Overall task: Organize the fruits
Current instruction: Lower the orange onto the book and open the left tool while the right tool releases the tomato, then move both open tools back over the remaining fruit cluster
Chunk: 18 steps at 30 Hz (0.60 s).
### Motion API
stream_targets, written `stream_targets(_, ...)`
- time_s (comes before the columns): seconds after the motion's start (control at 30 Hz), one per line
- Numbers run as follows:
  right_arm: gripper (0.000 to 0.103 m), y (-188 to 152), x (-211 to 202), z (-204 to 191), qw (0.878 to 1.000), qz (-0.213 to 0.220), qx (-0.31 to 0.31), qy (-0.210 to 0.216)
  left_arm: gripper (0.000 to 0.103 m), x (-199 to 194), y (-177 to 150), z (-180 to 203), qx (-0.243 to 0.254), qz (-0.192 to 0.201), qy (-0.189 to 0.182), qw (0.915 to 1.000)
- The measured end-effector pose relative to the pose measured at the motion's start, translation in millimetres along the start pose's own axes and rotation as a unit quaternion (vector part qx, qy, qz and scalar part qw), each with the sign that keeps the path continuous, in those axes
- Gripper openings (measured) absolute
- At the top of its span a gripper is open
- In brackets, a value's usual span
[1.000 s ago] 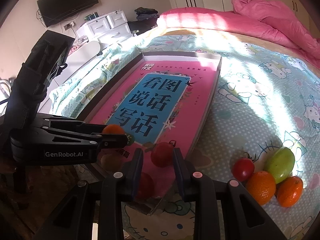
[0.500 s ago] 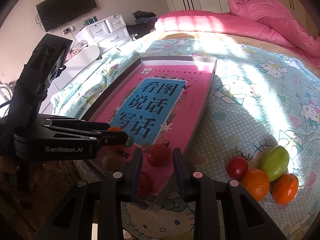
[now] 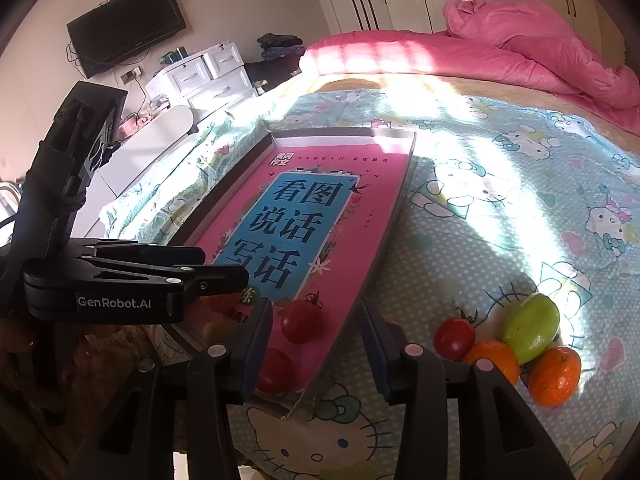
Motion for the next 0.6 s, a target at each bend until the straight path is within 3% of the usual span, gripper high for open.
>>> stream_targets(0.6, 0.06, 7.4, -24.7, 18.0, 0.999, 0.036, 0.022, -0.014, 0.076, -21.8, 7.8, 15.5, 0.014, 0.031, 0.003, 0.9994)
Point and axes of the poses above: each gripper's, at about its wrist camera, not at the fingertips, and x roughly the way its jaws point, z to its right, y to its top, the point moved 4 cm from there along x, roughly the way its jaws point, and after that the axes turned 4 degrees about x, right-handed, at the moved point
